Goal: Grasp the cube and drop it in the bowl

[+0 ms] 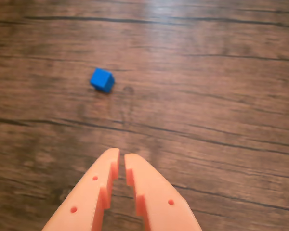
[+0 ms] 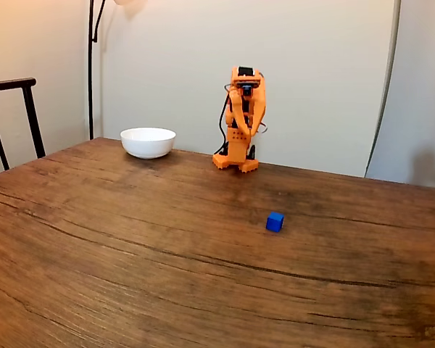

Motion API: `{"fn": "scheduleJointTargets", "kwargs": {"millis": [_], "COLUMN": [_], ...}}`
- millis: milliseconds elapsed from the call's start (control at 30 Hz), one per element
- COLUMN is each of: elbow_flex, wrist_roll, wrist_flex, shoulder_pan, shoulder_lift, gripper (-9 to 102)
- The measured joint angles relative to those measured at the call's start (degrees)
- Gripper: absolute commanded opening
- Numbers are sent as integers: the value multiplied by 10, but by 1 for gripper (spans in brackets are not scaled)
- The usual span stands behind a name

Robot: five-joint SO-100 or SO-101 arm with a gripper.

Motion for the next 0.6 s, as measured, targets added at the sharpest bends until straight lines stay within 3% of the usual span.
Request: {"fn": "scheduleJointTargets", "kwargs": {"millis": [600], "elbow_flex": [-383], "wrist_roll": [-4], "wrist_flex": [0], "shoulder_pan": [-27], "shoulder_lift": [-512], "gripper": [0]}}
